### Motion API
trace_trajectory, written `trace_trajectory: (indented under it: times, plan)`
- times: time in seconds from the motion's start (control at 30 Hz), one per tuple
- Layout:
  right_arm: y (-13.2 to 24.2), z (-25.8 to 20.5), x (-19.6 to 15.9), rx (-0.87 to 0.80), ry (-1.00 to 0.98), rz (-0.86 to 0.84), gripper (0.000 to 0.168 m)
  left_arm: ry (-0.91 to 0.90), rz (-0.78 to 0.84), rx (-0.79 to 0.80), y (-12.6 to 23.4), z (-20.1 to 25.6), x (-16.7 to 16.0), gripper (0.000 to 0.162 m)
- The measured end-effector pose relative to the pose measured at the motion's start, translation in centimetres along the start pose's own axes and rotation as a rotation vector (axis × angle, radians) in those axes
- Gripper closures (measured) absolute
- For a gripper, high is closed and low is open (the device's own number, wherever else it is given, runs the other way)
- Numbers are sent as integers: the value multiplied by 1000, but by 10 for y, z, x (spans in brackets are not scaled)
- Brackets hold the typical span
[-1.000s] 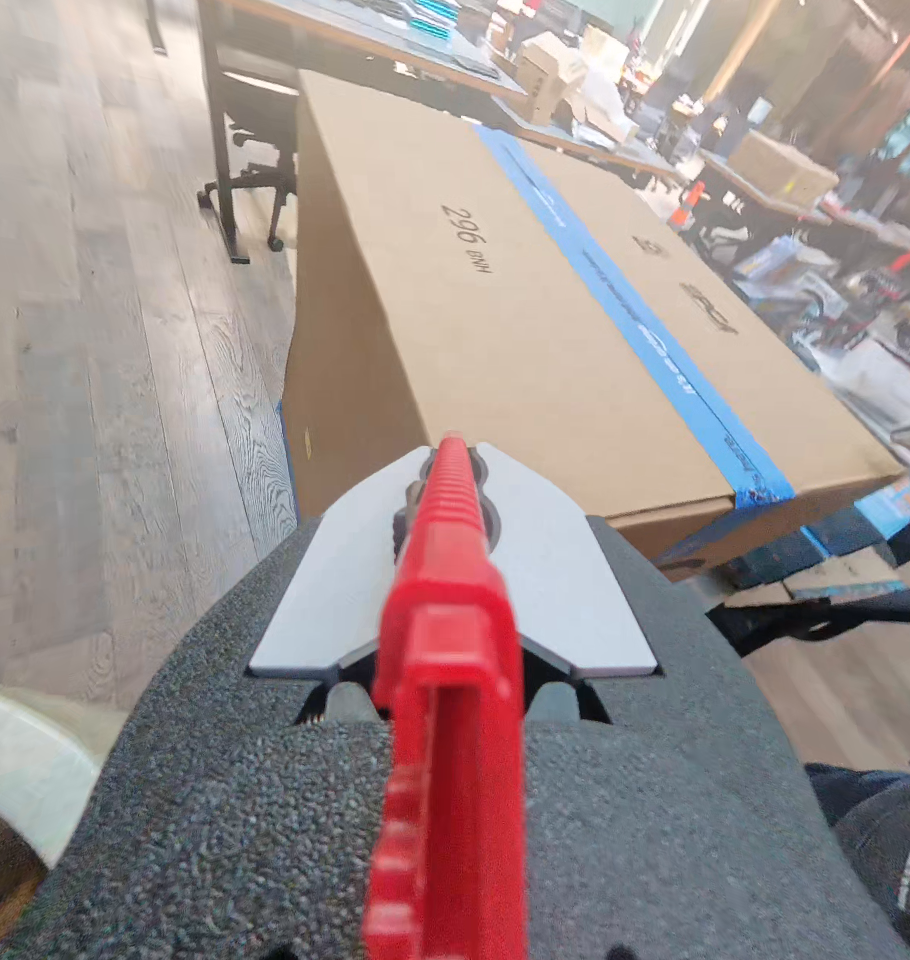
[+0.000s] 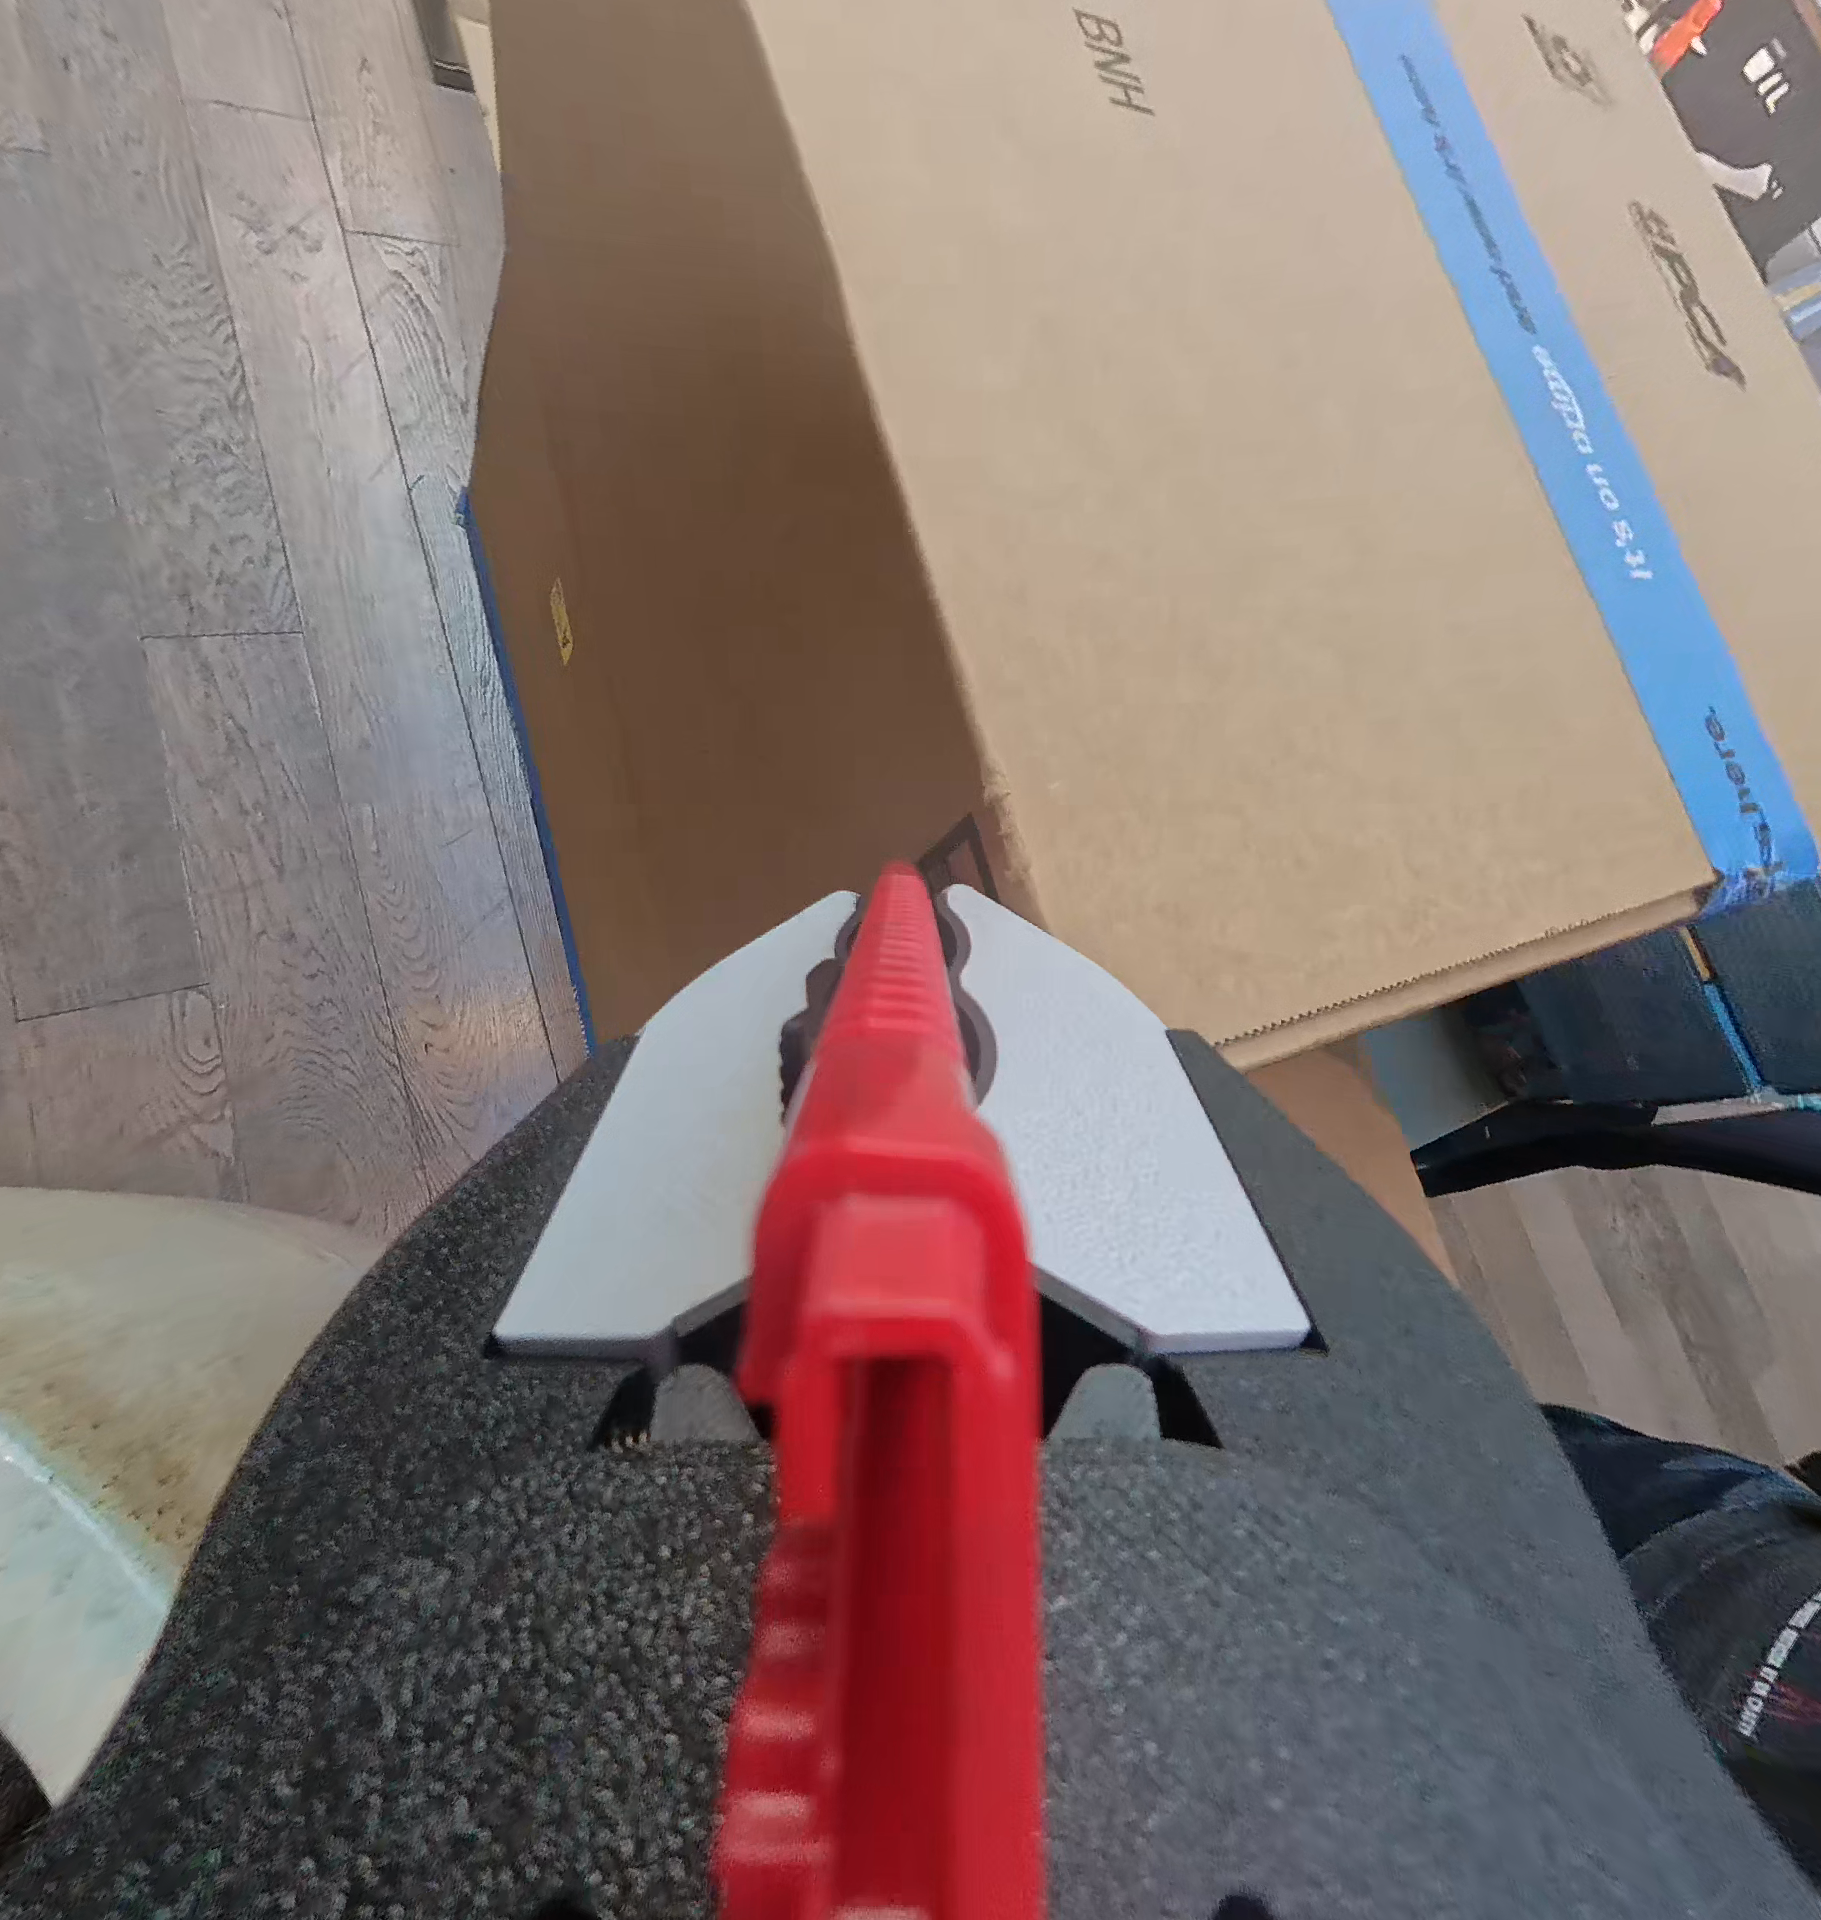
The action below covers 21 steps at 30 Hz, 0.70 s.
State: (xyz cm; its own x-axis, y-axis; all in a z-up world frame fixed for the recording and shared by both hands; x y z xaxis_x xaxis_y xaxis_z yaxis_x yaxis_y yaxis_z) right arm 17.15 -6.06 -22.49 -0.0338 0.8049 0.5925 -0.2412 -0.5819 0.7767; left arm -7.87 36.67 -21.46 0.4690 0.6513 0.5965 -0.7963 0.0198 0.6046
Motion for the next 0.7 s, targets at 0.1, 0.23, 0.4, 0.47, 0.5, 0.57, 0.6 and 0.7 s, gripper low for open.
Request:
trace_trajectory:
  times: [0.1, 0.23, 0.4, 0.47, 0.5, 0.57, 0.6, 0.7]
  plan:
    - [6, 17, -12, -51, -23, -24, 136, -52, -32, -19, -6, 20, -10, 150]
    - [13, 37, -28, -107, -73, -49, 137, -87, -46, -39, -10, 45, -27, 150]
    - [20, 45, -39, -114, -108, -37, 139, -71, -10, -35, -7, 60, -40, 150]
    - [22, 45, -42, -125, -125, -21, 140, -84, -11, -36, -7, 62, -44, 150]
    - [23, 45, -44, -125, -147, -3, 142, -90, -15, -36, -7, 60, -46, 150]
    - [25, 43, -46, -124, -203, 37, 145, -63, -3, -67, -7, 58, -46, 150]
    - [26, 41, -47, -120, -226, 53, 146, -57, -4, -80, -7, 58, -46, 150]
    - [29, 31, -50, -95, -260, 89, 154, -77, -8, -86, -7, 59, -46, 150]
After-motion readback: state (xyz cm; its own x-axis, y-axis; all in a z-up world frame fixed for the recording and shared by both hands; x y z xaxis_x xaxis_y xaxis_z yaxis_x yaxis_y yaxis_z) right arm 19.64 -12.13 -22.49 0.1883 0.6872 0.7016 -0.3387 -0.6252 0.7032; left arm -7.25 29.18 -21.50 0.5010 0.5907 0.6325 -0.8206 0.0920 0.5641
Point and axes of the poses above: each gripper's, where its closed fingertips meet, y back along the fingers, x out of its top, z = x × y across the jaws, the point moved 4 cm from there along y, back along the fingers, and after that the axes turned 14 degrees about y, right-handed, at the moved point
